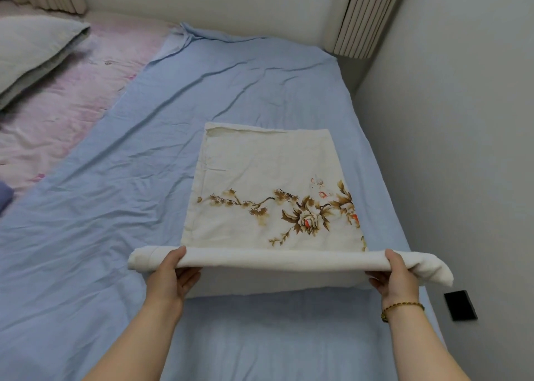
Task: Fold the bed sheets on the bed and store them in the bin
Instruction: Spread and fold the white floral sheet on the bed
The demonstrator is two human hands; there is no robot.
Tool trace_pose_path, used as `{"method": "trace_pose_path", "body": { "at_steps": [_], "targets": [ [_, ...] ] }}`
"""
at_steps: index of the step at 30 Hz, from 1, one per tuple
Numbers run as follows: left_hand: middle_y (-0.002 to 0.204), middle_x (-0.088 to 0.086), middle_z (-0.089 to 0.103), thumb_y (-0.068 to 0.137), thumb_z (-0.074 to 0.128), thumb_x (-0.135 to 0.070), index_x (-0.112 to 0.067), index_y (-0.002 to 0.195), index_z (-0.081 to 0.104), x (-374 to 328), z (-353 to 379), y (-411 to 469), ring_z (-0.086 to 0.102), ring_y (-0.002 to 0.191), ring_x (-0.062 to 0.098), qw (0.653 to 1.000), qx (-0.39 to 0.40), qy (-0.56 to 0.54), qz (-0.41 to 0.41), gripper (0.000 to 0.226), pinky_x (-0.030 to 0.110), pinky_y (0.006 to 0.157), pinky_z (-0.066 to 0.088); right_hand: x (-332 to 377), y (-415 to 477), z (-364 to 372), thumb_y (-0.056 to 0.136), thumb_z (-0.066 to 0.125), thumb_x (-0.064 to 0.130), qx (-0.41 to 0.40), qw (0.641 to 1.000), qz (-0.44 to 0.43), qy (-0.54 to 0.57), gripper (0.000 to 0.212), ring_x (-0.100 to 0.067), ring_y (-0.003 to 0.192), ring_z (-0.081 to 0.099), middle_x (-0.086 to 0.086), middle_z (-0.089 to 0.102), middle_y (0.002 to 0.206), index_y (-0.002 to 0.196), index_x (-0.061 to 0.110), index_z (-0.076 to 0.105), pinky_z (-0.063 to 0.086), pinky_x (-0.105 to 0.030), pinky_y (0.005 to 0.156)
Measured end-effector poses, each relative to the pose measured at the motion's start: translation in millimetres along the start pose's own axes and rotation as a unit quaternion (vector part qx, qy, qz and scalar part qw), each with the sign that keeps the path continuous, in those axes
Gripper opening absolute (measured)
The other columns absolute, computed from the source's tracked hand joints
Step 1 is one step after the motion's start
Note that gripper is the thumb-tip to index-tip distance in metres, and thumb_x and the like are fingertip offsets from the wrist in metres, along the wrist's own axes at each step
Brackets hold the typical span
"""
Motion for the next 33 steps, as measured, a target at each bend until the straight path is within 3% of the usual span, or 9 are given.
{"method": "trace_pose_path", "body": {
  "at_steps": [4, 15, 17, 20, 23, 25, 29, 31, 33],
  "targets": [
    [0.078, 0.005, 0.056, 0.091, 0.05, -0.011, -0.017, 0.078, 0.048, -19, 27, 33, 0.061, 0.038, 0.007, 0.999, 0.002, 0.035, 0.005, 0.014, 0.015, 0.039, 0.049, 15, 20, 23, 0.092, 0.049, 0.02, -0.017, 1.0, -0.011, -0.022, 0.018, -0.017, 0.063, 0.05, -0.001, 0.052, 0.076, 0.074, 0.019, 0.048, 0.039, -0.026, 0.058],
    [0.079, 0.002, 0.059, 0.092, 0.05, -0.018, -0.019, 0.079, 0.048, -33, 85, 121, 0.062, 0.041, 0.004, 0.996, -0.037, 0.081, 0.001, 0.013, 0.015, 0.043, 0.049, 35, 131, 110, 0.089, 0.05, 0.028, 0.04, 0.99, -0.019, -0.13, 0.018, -0.01, 0.055, 0.058, 0.002, 0.065, 0.06, 0.08, 0.016, 0.059, 0.04, -0.023, 0.06],
    [0.078, 0.002, 0.06, 0.093, 0.047, -0.02, -0.018, 0.078, 0.049, -32, 98, 148, 0.063, 0.046, 0.005, 0.993, -0.045, 0.109, 0.01, 0.016, 0.019, 0.053, 0.048, 39, 160, 132, 0.09, 0.049, 0.023, 0.081, 0.981, -0.048, -0.172, 0.018, -0.005, 0.062, 0.062, -0.002, 0.069, 0.078, 0.09, 0.012, 0.064, 0.042, -0.022, 0.066],
    [0.081, 0.001, 0.058, 0.096, 0.043, -0.023, -0.016, 0.081, 0.055, -29, 103, 181, 0.062, 0.057, 0.007, 0.981, -0.051, 0.185, 0.014, 0.02, 0.021, 0.065, 0.04, 36, 188, 148, 0.094, 0.049, 0.017, 0.123, 0.948, -0.077, -0.283, 0.038, -0.019, 0.121, 0.048, -0.007, 0.05, 0.133, 0.131, 0.008, 0.049, 0.034, -0.028, 0.099],
    [0.126, 0.006, 0.054, 0.095, 0.048, -0.022, -0.009, 0.126, 0.053, -14, 106, 200, 0.053, 0.114, 0.024, 0.921, -0.042, 0.386, 0.044, 0.034, 0.032, 0.099, 0.037, 13, 212, 140, 0.094, 0.047, 0.012, 0.124, 0.918, -0.074, -0.369, 0.047, -0.022, 0.135, 0.034, -0.006, 0.037, 0.146, 0.14, 0.008, 0.036, 0.027, -0.031, 0.108],
    [0.144, 0.01, 0.039, 0.094, 0.05, -0.019, -0.008, 0.139, 0.04, 4, 118, 199, 0.036, 0.133, 0.027, 0.86, -0.013, 0.506, 0.067, 0.047, 0.032, 0.108, 0.026, -7, 221, 123, 0.093, 0.049, 0.015, 0.092, 0.898, -0.068, -0.424, 0.048, -0.024, 0.135, 0.033, -0.008, 0.035, 0.147, 0.14, 0.01, 0.036, 0.026, -0.035, 0.11],
    [0.158, 0.006, 0.003, 0.095, 0.036, -0.046, -0.021, 0.148, 0.014, 58, 146, 186, 0.006, 0.145, 0.021, 0.647, 0.048, 0.752, 0.115, 0.062, 0.035, 0.115, 0.009, -32, 215, 86, 0.088, 0.059, 0.021, -0.018, 0.837, -0.106, -0.537, 0.052, -0.032, 0.131, 0.032, -0.015, 0.037, 0.143, 0.134, 0.005, 0.043, 0.024, -0.04, 0.109],
    [0.157, 0.005, -0.007, 0.079, 0.008, -0.066, -0.025, 0.149, 0.002, 87, 155, 172, -0.004, 0.146, 0.02, 0.596, 0.077, 0.789, 0.127, 0.081, 0.038, 0.115, 0.0, -40, 204, 70, 0.084, 0.064, 0.019, -0.075, 0.84, -0.112, -0.526, 0.051, -0.035, 0.127, 0.036, -0.019, 0.042, 0.138, 0.129, 0.0, 0.048, 0.026, -0.041, 0.105],
    [0.157, 0.003, -0.012, 0.053, -0.013, -0.066, -0.027, 0.148, -0.005, 117, 161, 157, -0.011, 0.145, 0.019, 0.584, 0.103, 0.796, 0.124, 0.102, 0.041, 0.114, -0.006, -50, 200, 59, 0.084, 0.064, 0.014, -0.091, 0.844, -0.11, -0.516, 0.046, -0.037, 0.121, 0.041, -0.023, 0.046, 0.133, 0.125, -0.003, 0.051, 0.03, -0.042, 0.101]
  ]
}}
Point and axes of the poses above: each hand's wrist, its own y-axis towards the middle knuckle, its own z-axis out of the palm, x = y × z, the point moved 7 cm from there along y, towards the middle knuckle
